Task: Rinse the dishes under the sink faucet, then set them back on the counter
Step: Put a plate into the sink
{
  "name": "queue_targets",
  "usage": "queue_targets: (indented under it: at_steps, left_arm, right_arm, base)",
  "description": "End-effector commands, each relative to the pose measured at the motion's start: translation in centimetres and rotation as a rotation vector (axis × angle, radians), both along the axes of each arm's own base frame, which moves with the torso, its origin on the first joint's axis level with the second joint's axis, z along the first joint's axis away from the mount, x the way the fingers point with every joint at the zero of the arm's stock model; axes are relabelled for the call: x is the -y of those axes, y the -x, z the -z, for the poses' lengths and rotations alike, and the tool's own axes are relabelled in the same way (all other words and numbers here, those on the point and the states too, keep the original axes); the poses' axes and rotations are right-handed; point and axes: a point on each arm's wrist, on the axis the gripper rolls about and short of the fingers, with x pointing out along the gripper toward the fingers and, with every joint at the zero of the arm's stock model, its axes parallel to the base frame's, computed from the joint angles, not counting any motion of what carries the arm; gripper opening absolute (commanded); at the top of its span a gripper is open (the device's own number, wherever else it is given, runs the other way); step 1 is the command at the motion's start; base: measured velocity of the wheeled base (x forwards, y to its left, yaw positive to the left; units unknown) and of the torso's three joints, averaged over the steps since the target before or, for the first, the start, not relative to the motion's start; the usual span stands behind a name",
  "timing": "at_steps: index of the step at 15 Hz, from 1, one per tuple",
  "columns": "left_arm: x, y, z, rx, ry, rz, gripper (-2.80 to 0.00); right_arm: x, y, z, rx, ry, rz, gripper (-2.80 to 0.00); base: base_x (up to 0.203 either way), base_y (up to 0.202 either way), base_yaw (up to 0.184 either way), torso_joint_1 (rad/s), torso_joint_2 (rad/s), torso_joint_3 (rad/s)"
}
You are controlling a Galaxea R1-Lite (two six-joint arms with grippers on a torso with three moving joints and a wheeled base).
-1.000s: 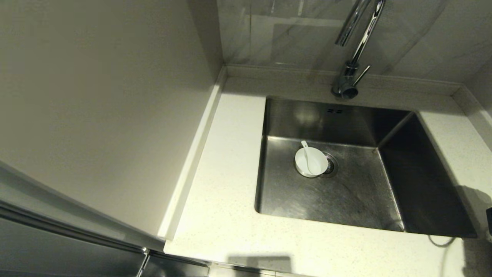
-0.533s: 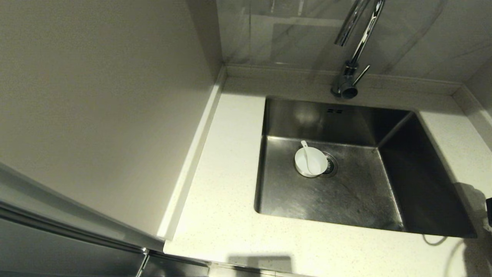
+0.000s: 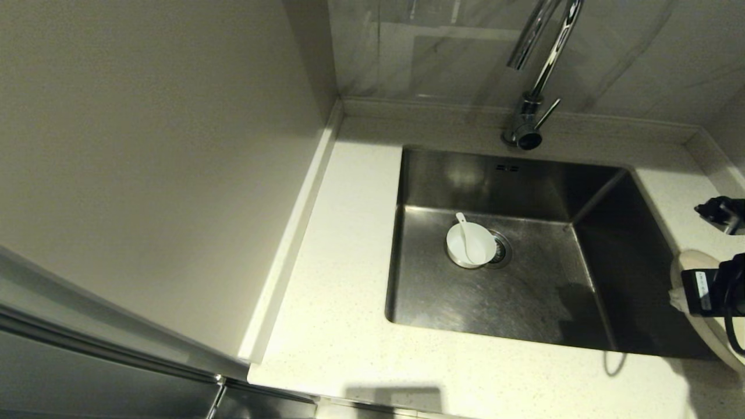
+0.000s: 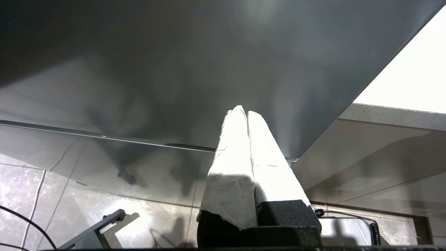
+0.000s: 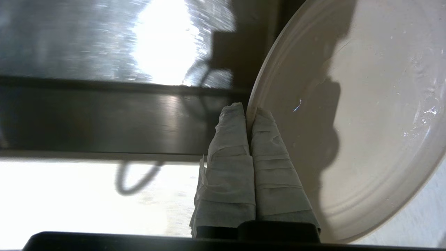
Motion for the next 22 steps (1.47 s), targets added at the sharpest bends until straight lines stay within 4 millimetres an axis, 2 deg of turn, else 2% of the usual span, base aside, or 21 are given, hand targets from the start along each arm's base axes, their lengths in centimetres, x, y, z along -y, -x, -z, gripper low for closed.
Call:
queue_targets:
  at_steps: [1, 6, 9, 14, 18, 22]
  left_arm:
    - [0.0, 0.0, 0.0, 0.003, 0.0, -0.001, -2.8]
    - [0.0, 0.0, 0.0, 0.003, 0.0, -0.001, -2.8]
    - [0.0, 0.0, 0.0, 0.003, 0.0, -0.001, -2.8]
    - [0.0, 0.0, 0.0, 0.003, 0.0, -0.001, -2.8]
    - [0.0, 0.0, 0.0, 0.003, 0.0, -0.001, -2.8]
    - [0.0, 0.0, 0.0, 0.003, 0.0, -0.001, -2.8]
  right_arm:
    - [-2.2, -0.2, -0.5, 0.018, 0.037, -0.076, -2.8]
    - [-6.4, -1.6, -1.0, 0.096, 0.12, -0.179, -2.8]
    - [-8.3, -2.1, -2.0, 0.147, 0.121, -0.239, -2.8]
    - [-9.5, -2.1, -2.1, 0.143, 0.248, -0.376, -2.8]
    - [-12.2, -4.6, -3.0, 0.31, 0.035, -0.323, -2.8]
    - [-13.1, -6.3, -3.8, 0.426, -0.163, -0.203, -2.8]
  base:
    - [0.0, 0.0, 0.0, 0.0, 0.0, 0.0]
    - [0.0, 0.0, 0.0, 0.0, 0.0, 0.0]
    - [0.0, 0.0, 0.0, 0.0, 0.0, 0.0]
    - [0.0, 0.0, 0.0, 0.0, 0.0, 0.0]
    - [0.0, 0.0, 0.0, 0.0, 0.0, 0.0]
    - [0.0, 0.0, 0.0, 0.0, 0.0, 0.0]
